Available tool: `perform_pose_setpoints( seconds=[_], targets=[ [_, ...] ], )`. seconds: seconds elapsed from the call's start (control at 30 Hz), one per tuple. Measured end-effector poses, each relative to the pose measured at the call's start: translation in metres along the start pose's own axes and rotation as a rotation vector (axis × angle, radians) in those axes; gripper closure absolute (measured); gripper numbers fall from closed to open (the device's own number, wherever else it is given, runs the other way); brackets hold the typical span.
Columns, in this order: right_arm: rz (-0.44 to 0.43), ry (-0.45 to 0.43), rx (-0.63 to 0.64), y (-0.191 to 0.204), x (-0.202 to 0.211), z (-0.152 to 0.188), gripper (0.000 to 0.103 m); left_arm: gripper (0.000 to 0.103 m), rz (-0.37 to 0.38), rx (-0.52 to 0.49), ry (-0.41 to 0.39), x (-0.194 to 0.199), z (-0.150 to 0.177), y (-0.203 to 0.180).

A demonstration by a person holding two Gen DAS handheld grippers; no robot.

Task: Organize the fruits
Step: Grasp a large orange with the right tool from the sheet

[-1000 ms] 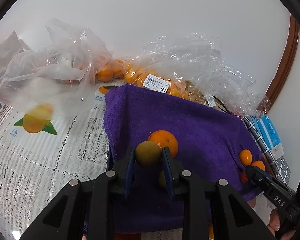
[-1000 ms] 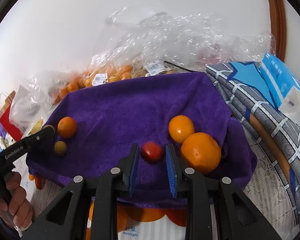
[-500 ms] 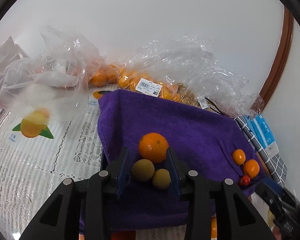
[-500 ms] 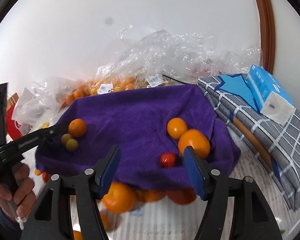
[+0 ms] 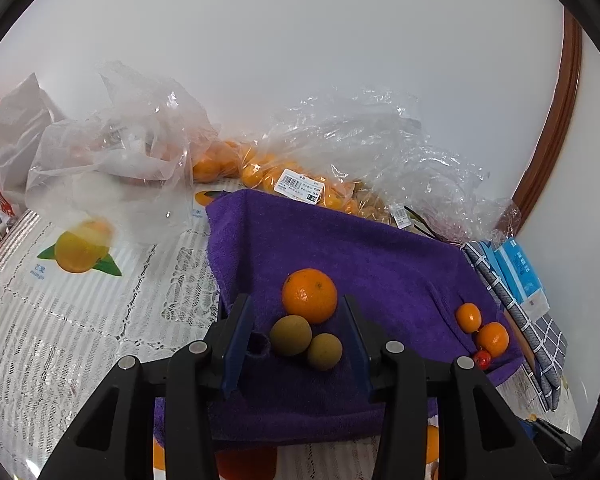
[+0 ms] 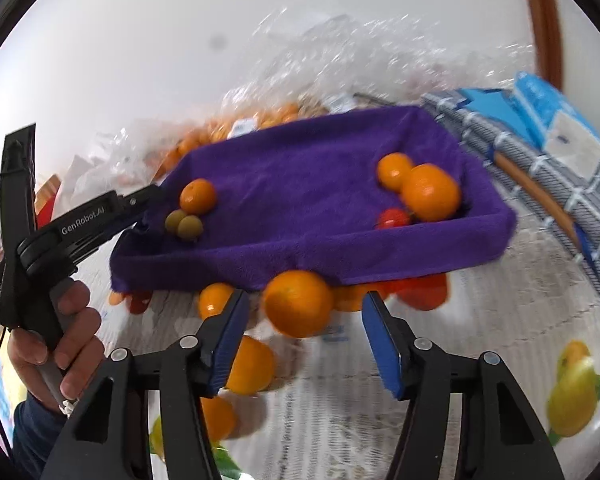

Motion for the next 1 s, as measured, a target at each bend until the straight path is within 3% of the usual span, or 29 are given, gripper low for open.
perform_pose_setpoints(
  seconds=[0.13, 0.23, 0.3, 0.57, 0.73, 0.87, 1.0],
  targets=[
    [0.035, 0.040, 0.034, 0.002, -0.014, -0.003, 0.046, 0.061, 0.010, 0.014, 0.019, -0.004, -0.001, 0.001],
    [0.058, 0.092, 0.037, -0.001, -0.029, -0.002, 0.056, 0.061, 0.018, 0.018, 0.016, -0.004, -0.003, 0.000],
    [0.065, 0.080, 0.037, -0.002, -0.028, -0.004, 0.063, 0.061, 0.016, 0.010, 0.011, -0.004, -0.003, -0.002],
    [0.073, -0.026, 0.035, -0.015, 0.009, 0.005, 0.063, 0.061, 0.040, -0.026, 0.009, 0.005, 0.004, -0.011],
    [0.152, -0.082, 0.020, -0.043, 0.043, 0.013, 0.063, 0.061, 0.113, -0.068, 0.004, 0.029, 0.016, -0.025],
    [0.207, -0.085, 0.020, -0.063, 0.062, 0.022, 0.063, 0.061, 0.197, -0.130, 0.055, 0.049, 0.042, -0.036],
    [0.158, -0.130, -0.032, -0.074, 0.079, 0.026, 0.063, 0.060, 0.282, -0.233, 0.115, 0.068, 0.073, -0.053]
  ],
)
Point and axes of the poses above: each gripper's, at about its wrist camera, not at the fingertips, and x roughly against the way its jaws point, y to its left, z to its underside, the point moved 5 cm from there along -x, roughly the way its jaws point, and after that the axes turned 12 degrees about -z, right-handed, at the moved point
